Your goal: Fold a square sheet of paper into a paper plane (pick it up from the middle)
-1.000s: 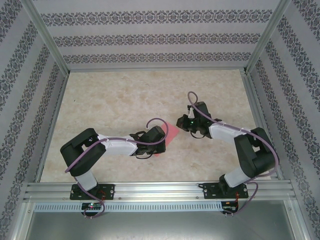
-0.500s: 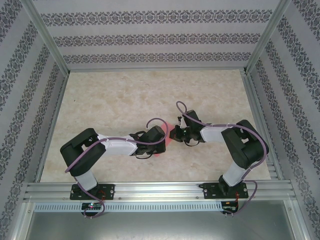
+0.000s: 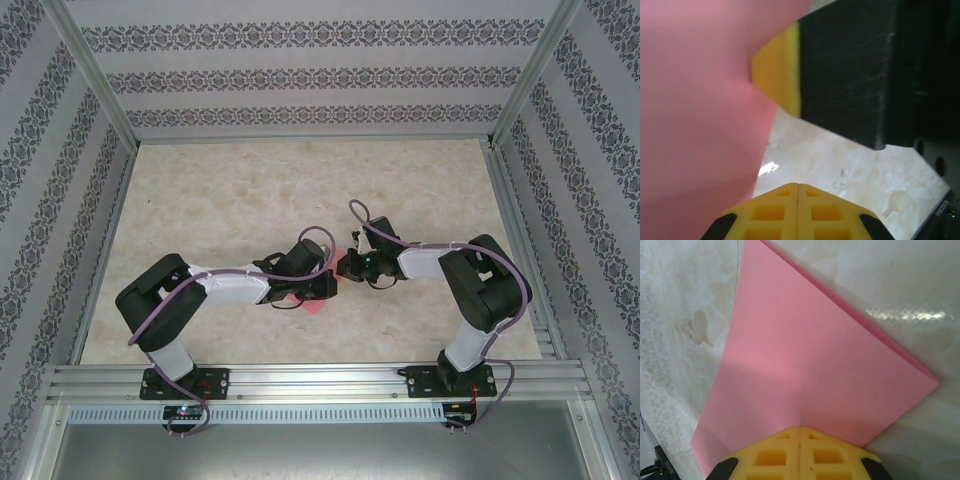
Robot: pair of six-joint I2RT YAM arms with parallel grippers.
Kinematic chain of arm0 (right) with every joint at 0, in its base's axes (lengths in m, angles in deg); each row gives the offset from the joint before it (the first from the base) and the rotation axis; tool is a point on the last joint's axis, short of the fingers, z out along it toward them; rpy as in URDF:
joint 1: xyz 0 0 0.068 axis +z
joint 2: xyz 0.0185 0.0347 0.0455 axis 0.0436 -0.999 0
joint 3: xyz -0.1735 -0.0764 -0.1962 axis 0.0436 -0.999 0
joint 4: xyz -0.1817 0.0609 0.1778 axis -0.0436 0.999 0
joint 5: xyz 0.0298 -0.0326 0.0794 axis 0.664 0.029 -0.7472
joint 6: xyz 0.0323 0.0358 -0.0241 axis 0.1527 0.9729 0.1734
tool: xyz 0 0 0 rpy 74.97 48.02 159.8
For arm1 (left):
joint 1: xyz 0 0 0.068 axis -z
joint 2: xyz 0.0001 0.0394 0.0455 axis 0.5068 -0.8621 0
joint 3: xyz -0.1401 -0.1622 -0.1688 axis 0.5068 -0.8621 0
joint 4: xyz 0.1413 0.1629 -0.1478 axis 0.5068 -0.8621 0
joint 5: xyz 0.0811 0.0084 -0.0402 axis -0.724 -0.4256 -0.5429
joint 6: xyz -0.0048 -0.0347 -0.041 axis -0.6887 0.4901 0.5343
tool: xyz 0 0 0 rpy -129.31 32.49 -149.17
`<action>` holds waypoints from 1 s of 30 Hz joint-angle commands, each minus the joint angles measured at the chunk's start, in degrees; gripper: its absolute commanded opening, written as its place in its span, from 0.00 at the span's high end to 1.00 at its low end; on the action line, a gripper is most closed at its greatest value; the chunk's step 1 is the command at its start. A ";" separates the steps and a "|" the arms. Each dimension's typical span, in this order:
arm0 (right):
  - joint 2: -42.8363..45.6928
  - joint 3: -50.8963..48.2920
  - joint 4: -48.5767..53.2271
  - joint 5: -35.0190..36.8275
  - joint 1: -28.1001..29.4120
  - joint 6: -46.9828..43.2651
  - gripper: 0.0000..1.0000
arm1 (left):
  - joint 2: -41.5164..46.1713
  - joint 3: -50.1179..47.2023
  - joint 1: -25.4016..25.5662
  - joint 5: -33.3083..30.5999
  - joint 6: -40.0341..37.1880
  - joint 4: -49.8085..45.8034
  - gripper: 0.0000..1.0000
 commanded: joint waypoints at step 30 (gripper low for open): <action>-6.27 2.67 11.65 8.05 -2.54 -3.19 1.00 | -0.89 -12.51 -2.25 10.48 -9.89 4.96 1.00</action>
